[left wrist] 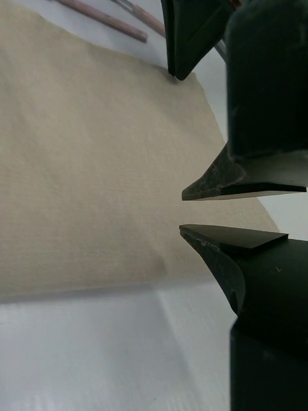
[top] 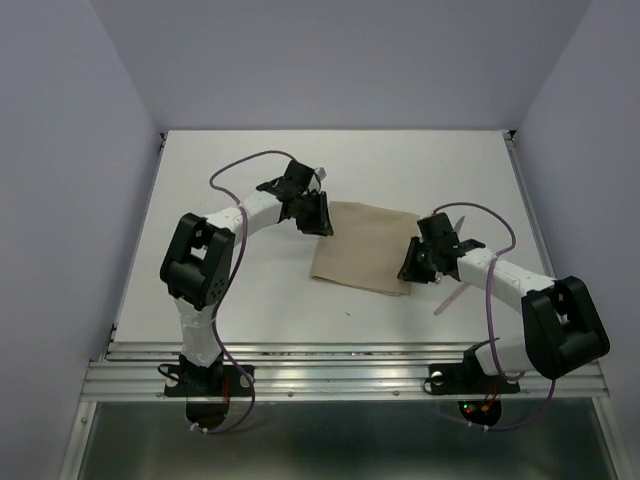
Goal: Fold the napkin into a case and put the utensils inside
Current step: Smooth out the square-folded napkin at the center of the board.
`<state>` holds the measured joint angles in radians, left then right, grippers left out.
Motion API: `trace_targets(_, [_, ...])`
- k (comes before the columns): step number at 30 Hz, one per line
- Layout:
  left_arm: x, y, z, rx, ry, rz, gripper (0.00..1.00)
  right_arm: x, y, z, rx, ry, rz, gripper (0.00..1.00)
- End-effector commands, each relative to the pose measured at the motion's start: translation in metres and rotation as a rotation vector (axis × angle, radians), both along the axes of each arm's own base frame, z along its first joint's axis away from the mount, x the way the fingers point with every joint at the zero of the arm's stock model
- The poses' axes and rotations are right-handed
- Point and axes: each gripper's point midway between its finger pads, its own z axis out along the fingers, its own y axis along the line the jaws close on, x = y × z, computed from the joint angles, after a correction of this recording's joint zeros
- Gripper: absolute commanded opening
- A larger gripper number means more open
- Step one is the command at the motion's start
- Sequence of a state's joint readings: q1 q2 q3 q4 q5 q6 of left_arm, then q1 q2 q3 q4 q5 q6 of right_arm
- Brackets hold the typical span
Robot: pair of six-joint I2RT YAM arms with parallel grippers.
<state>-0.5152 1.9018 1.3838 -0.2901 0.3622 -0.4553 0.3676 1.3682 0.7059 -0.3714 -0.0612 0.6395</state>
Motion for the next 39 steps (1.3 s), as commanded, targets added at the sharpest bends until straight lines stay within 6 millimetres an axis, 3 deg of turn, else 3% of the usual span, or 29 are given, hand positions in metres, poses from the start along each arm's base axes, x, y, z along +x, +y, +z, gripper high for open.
trace_targets(1, [-0.032,0.010,-0.040,0.009,0.105,-0.015,0.33,-0.007,0.010,-0.011,0.056,0.023,-0.008,0.27])
trace_targets(7, [-0.062,0.019,-0.059,-0.002,0.157,-0.016,0.33,-0.006,-0.013,-0.026,-0.078,0.046,-0.047,0.25])
trace_targets(11, [-0.086,0.028,-0.064,-0.015,0.206,-0.012,0.30,0.006,-0.011,-0.009,-0.081,-0.001,-0.034,0.25])
trace_targets(15, [-0.089,0.033,-0.034,-0.033,0.158,0.021,0.30,0.022,-0.009,0.020,-0.068,-0.087,-0.047,0.25])
trace_targets(19, [-0.067,0.026,-0.001,-0.047,0.054,0.008,0.34,0.045,-0.007,0.034,-0.069,-0.152,-0.081,0.24])
trace_targets(21, [-0.050,0.027,-0.005,-0.009,0.036,0.026,0.35,0.059,-0.014,0.036,-0.118,-0.173,-0.123,0.23])
trace_targets(23, [-0.024,0.024,0.007,-0.003,-0.007,0.041,0.35,0.078,-0.014,0.037,-0.154,-0.181,-0.137,0.23])
trace_targets(24, [-0.016,0.024,-0.002,0.007,0.008,0.049,0.35,0.085,-0.015,0.038,-0.174,-0.188,-0.131,0.23])
trace_targets(25, [-0.001,0.018,0.011,-0.009,-0.027,0.048,0.35,0.099,-0.010,0.040,-0.177,-0.193,-0.124,0.23])
trace_targets(27, [0.014,0.016,0.004,0.007,-0.026,0.058,0.35,0.115,-0.011,0.042,-0.197,-0.204,-0.119,0.22])
trace_targets(29, [0.035,0.010,0.016,-0.003,-0.063,0.056,0.34,0.136,-0.007,0.052,-0.193,-0.234,-0.123,0.22])
trace_targets(30, [0.046,0.006,0.015,0.003,-0.070,0.061,0.34,0.142,-0.011,0.042,-0.207,-0.210,-0.126,0.21])
trace_targets(34, [0.069,0.005,-0.002,0.028,-0.063,0.072,0.34,0.168,-0.008,0.032,-0.204,-0.193,-0.130,0.18])
trace_targets(35, [0.071,0.005,-0.019,0.048,-0.037,0.060,0.34,0.176,-0.008,0.030,-0.201,-0.189,-0.137,0.18])
trace_targets(39, [0.080,0.009,-0.037,0.082,-0.015,0.061,0.34,0.189,-0.011,0.021,-0.211,-0.180,-0.156,0.18])
